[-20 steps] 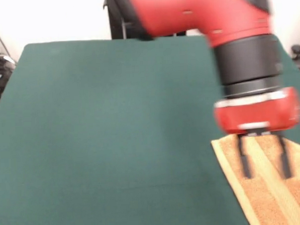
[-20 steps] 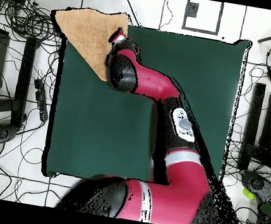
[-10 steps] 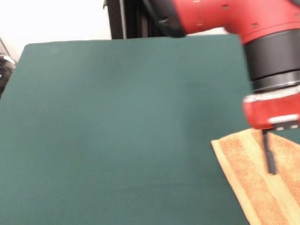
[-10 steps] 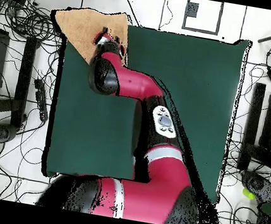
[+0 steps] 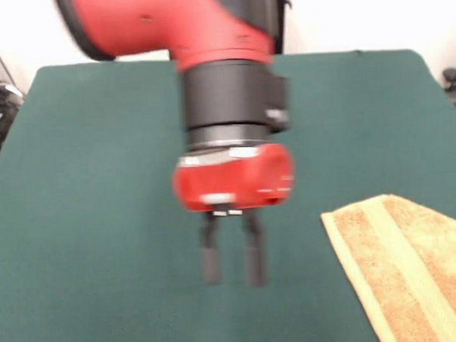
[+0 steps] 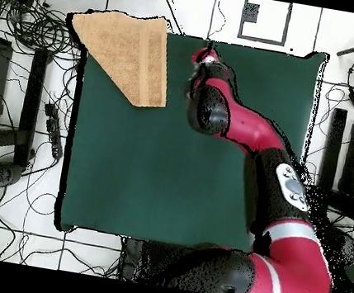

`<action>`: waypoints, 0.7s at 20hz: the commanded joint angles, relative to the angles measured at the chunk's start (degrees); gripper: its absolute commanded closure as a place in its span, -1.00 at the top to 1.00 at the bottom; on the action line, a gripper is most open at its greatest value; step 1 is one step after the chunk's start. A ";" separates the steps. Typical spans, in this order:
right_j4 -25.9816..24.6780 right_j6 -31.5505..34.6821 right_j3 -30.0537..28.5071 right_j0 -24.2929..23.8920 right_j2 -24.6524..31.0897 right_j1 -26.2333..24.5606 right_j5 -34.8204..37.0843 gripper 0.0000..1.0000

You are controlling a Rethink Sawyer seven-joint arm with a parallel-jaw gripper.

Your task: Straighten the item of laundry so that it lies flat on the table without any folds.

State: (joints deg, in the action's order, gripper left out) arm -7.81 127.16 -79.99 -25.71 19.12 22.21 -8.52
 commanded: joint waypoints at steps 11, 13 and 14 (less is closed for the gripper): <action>5.24 6.96 1.06 11.77 -2.92 -3.02 3.61 1.00; 5.85 6.19 3.00 12.89 -3.88 -4.11 4.47 1.00; 5.91 5.50 3.99 13.22 -4.09 -4.64 5.41 1.00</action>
State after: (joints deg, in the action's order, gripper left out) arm -4.72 127.16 -78.00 -14.68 13.15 22.17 -8.69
